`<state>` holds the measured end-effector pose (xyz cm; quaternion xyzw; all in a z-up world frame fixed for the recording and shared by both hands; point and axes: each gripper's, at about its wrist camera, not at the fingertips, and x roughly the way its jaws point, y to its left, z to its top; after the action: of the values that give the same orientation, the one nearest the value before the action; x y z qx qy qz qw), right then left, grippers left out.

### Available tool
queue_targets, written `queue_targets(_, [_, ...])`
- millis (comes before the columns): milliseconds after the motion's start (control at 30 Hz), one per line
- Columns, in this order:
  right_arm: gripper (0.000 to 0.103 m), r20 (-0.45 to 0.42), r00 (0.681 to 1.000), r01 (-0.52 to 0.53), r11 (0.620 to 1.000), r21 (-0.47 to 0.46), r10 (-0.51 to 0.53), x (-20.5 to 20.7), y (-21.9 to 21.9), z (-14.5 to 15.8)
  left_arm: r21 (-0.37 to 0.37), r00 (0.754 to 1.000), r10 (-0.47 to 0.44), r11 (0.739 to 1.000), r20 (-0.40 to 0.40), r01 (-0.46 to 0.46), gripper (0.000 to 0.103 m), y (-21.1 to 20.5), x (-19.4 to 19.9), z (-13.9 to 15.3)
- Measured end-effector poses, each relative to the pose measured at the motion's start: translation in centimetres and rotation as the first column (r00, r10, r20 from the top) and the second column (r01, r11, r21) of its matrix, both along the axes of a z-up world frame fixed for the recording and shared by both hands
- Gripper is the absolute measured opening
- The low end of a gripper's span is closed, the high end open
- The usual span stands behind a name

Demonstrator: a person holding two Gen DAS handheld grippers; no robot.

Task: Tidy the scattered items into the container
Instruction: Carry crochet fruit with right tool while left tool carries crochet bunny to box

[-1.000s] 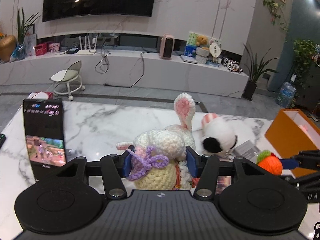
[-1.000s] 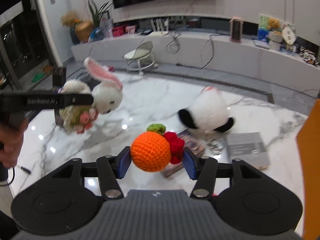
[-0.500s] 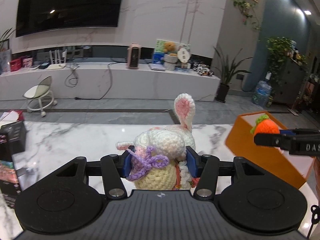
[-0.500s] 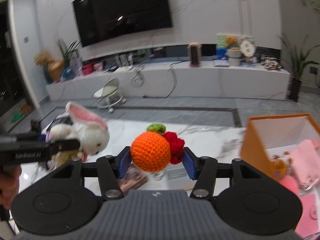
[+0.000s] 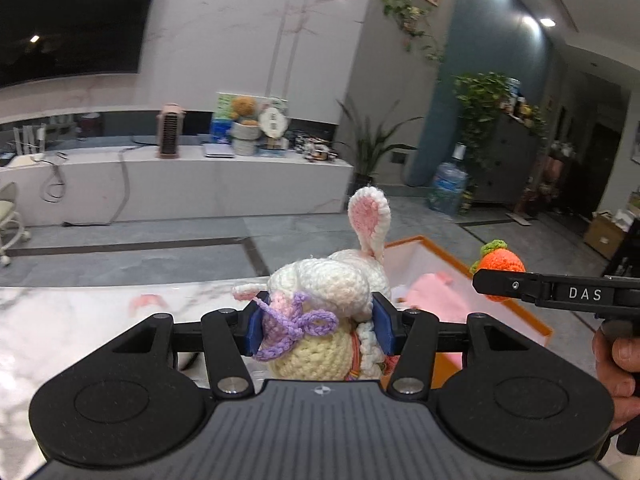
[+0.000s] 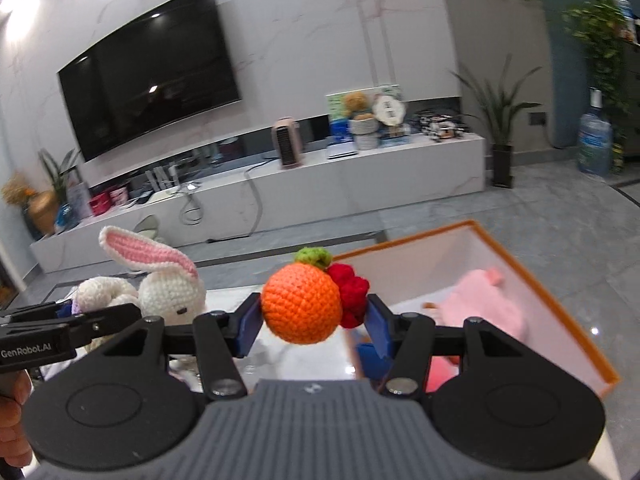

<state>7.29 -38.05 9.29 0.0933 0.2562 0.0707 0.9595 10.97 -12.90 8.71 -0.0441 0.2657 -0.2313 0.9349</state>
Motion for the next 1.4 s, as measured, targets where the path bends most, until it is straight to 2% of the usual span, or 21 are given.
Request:
queue_targets(200, [0.058, -0.001, 0.996, 0.091, 0.996, 0.006, -0.091, -0.6, -4.3, 0.3, -0.013, 0.998, -0.067, 0.998, -0.022, 0.067, 0.061, -4.0, 0.7, -1.0])
queue_targets(500, [0.058, -0.030, 0.979, 0.201, 0.979, 0.027, -0.200, -1.1, -9.0, -0.1, -0.041, 0.991, -0.134, 0.990, -0.028, 0.133, 0.061, -7.7, 0.6, -1.8])
queue_targets(833, [0.058, -0.069, 0.979, 0.194, 0.981, -0.008, -0.194, -1.0, -9.8, -1.4, -0.047, 0.979, -0.202, 0.979, -0.036, 0.200, 0.061, -12.0, 0.1, -2.7])
queue_targets(1167, [0.058, -0.127, 0.969, 0.205, 0.977, -0.054, -0.210, 0.0, -10.2, -2.8, -0.066, 0.967, -0.235, 0.971, -0.095, 0.229, 0.061, -13.2, 0.9, -4.6])
queue_targets(1400, [0.058, -0.143, 0.966, 0.211, 0.976, -0.062, -0.218, 0.3, -10.2, -3.1, -0.065, 0.968, -0.239, 0.970, -0.083, 0.234, 0.062, -13.4, 0.4, -5.0])
